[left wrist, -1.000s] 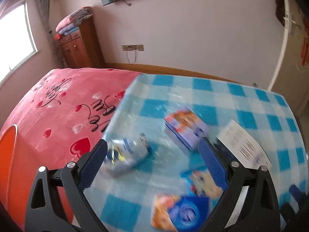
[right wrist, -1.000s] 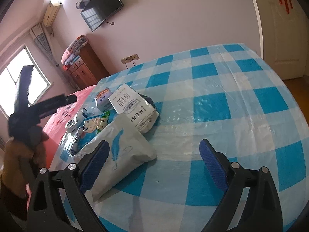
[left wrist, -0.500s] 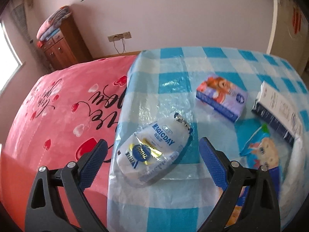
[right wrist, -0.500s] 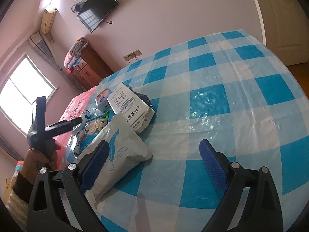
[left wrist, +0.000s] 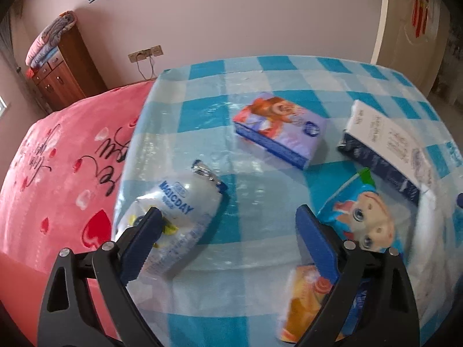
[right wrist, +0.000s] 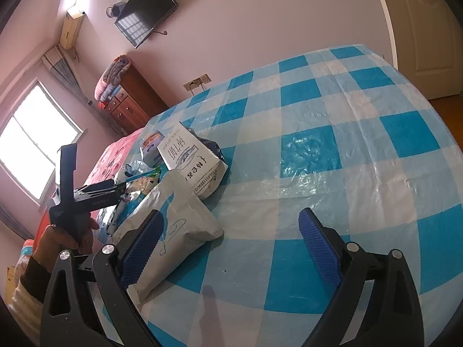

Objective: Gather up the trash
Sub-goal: 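Grasp the white MAGICDAY yogurt bottle with the left tool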

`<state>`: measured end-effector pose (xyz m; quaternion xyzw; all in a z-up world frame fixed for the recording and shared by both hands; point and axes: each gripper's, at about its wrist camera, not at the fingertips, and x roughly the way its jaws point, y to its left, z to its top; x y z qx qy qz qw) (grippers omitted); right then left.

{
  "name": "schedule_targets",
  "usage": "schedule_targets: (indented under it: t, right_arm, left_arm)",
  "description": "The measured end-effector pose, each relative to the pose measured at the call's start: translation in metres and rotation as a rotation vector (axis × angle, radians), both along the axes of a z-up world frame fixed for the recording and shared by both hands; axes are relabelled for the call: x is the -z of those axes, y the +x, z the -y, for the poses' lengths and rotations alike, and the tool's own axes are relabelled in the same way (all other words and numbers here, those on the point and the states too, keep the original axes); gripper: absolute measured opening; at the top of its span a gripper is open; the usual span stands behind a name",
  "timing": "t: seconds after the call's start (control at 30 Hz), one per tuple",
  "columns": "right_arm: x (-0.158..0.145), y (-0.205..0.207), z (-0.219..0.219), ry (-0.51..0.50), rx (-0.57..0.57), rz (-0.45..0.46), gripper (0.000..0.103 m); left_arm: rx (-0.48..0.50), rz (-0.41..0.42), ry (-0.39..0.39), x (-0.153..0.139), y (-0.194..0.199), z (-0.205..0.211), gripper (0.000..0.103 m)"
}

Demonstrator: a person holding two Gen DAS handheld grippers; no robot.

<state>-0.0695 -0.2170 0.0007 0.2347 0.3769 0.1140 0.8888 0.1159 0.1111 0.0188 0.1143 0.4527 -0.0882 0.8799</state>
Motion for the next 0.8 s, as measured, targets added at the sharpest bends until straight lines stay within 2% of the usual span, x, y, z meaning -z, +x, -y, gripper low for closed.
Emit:
schedule_targets:
  t: [0.33, 0.63, 0.73, 0.8]
  right_arm:
    - [-0.003, -0.001, 0.004, -0.005, 0.006, 0.009, 0.093]
    - [-0.008, -0.005, 0.014, -0.001, 0.026, 0.019, 0.093]
    - [-0.007, -0.006, 0.018, 0.005, 0.029, 0.014, 0.093]
    - [-0.006, -0.006, 0.019, 0.011, 0.027, 0.006, 0.093]
  left_arm:
    - [0.061, 0.003, -0.06, 0.0, -0.032, 0.043, 0.093]
    - [0.157, -0.001, -0.118, -0.001, -0.072, 0.097, 0.093]
    - [0.146, -0.001, -0.145, -0.007, -0.08, 0.097, 0.093]
    - [0.105, 0.027, -0.125, -0.012, -0.083, 0.093, 0.093]
